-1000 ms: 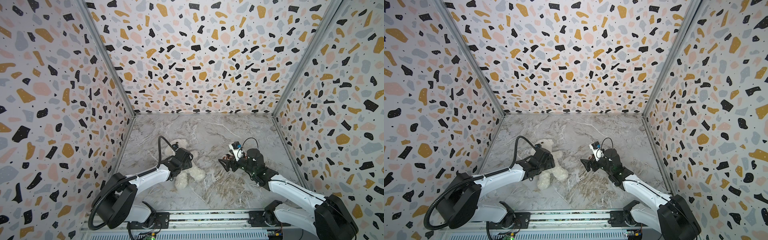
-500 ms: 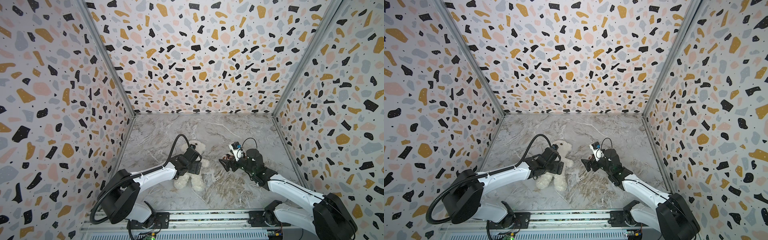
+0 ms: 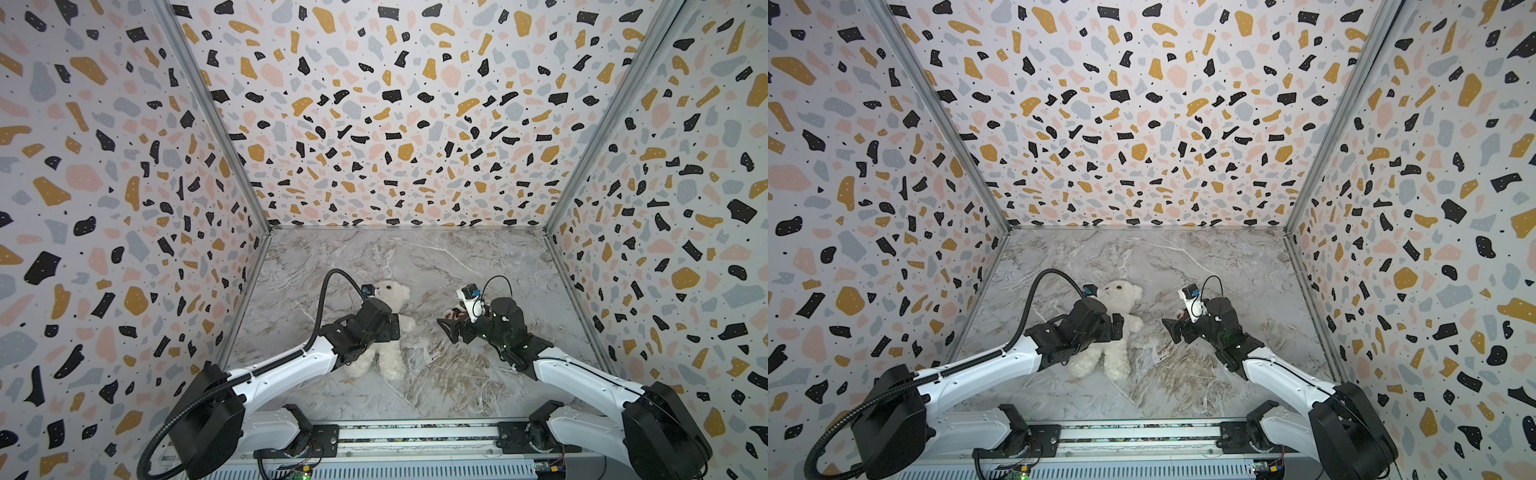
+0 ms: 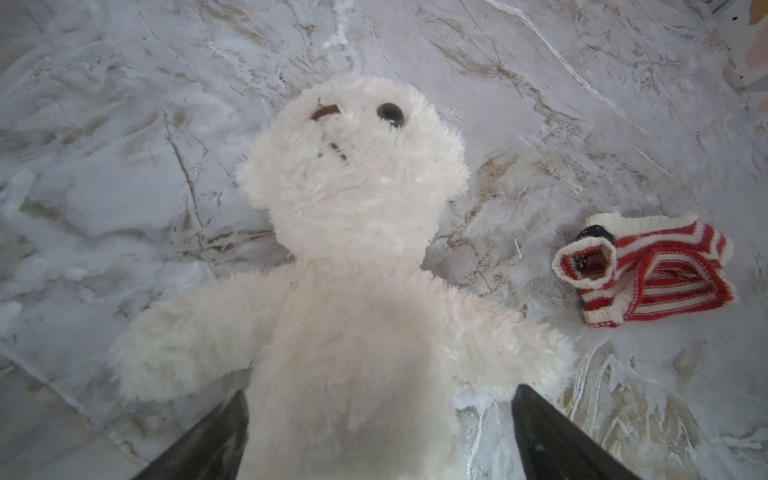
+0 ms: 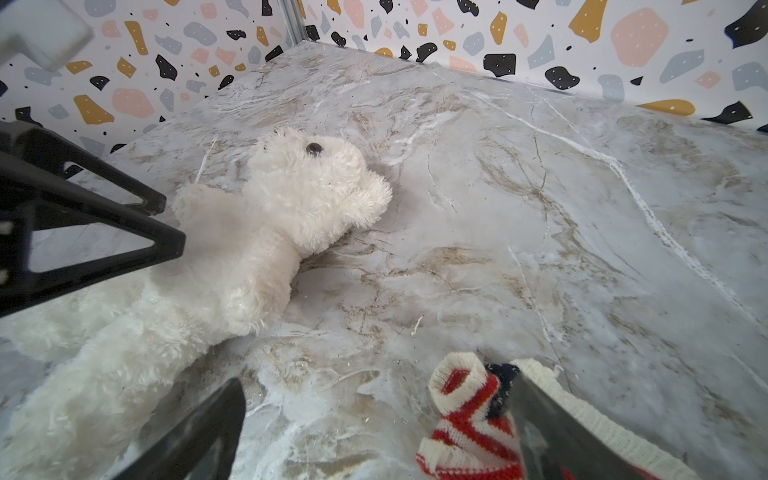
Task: Dress the teddy bear
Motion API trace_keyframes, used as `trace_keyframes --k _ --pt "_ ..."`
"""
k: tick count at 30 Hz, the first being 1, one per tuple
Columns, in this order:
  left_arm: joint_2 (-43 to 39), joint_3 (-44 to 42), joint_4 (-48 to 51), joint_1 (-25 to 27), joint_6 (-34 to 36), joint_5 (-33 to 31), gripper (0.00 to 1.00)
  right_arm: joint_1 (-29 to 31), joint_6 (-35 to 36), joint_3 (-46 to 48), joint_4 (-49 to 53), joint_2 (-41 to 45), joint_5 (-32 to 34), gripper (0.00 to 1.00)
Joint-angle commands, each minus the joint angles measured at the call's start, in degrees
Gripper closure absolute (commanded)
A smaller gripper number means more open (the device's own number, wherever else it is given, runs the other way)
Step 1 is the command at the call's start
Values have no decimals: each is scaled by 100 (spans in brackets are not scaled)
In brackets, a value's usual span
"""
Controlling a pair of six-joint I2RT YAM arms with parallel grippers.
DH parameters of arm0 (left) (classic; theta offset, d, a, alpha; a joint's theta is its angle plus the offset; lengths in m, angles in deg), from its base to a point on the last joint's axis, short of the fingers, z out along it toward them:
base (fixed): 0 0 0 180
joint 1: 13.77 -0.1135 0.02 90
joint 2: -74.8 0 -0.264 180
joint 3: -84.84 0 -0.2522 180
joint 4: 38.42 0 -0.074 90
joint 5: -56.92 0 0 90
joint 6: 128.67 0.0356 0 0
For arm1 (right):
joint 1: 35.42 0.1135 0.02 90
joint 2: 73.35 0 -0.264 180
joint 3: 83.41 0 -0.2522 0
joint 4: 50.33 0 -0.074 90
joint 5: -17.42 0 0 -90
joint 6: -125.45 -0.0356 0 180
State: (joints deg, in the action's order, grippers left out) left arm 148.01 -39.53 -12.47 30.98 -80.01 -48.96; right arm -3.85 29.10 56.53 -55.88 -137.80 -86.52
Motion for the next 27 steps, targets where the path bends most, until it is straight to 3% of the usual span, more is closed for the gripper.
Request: trace_keyframes --k 1,12,27 --pt "295 54 -159 2 -353 -125 1 15 -7 -6 -21 124 -28 1" --pt "872 -42 -349 -7 -367 -152 12 9 -14 11 -15 236 -119 0" --pt "892 -49 -313 -10 -75 -194 46 12 -41 20 50 351 4 0"
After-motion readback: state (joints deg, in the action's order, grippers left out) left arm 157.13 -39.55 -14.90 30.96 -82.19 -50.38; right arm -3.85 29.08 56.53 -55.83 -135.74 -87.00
